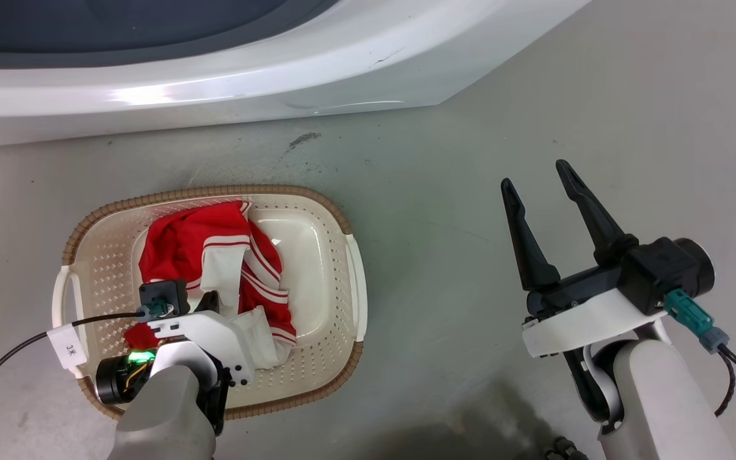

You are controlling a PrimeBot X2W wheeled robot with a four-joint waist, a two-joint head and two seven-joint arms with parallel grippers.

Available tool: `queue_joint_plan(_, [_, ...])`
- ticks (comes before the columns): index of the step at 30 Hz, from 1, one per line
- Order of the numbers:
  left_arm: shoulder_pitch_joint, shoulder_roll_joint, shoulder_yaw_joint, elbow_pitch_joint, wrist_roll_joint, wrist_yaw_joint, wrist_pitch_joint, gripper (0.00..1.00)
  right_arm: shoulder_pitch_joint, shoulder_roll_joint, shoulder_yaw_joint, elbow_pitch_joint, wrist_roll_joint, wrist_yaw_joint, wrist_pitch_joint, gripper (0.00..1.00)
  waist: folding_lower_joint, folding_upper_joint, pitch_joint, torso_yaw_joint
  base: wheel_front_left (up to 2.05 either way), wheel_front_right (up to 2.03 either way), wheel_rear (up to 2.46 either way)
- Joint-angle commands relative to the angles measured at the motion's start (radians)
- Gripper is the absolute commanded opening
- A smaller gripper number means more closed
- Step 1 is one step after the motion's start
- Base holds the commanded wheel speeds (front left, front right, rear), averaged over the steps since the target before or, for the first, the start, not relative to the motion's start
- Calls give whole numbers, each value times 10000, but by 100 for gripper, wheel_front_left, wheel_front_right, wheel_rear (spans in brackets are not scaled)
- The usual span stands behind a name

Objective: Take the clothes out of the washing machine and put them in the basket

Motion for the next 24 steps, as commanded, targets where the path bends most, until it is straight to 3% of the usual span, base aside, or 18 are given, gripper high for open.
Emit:
queue_joint_plan(1, [-178,58,-3,36,-2,-48,-24,0,-225,5,-8,28,60,-7,-65,100,-1,0,22,-18,0,0,0])
queue_joint_plan(2, [-191,64,-14,90,-3,-58,-24,0,-236,3,-24,65,66,-7,-68,100,-1,0,15,-16,0,0,0])
queue_joint_plan(3, [-193,62,-22,116,-2,-63,-24,13,-226,3,-37,104,62,-7,-93,100,-1,0,-16,-3,0,0,0])
queue_joint_plan(4, [-185,63,-28,124,10,-51,-24,46,-213,3,-52,155,50,-7,-114,100,-1,0,-80,24,0,0,0])
queue_joint_plan(5, [-150,50,-37,119,18,-83,-25,94,-216,3,-66,209,38,-7,-125,100,-1,0,-174,54,0,0,0])
queue_joint_plan(6, [-93,35,-52,55,38,-123,-25,100,-214,3,-77,256,21,-7,-146,100,-1,0,-294,87,0,0,0])
queue_joint_plan(15, [1151,-213,-25,-1482,240,-330,-25,100,352,2,-376,698,-167,-7,-207,100,-1,0,-2273,513,0,0,0])
queue_joint_plan(24, [2556,-404,-40,-4118,667,-148,-25,100,1127,2,-821,421,-339,-7,111,100,-1,0,-3730,872,0,0,0])
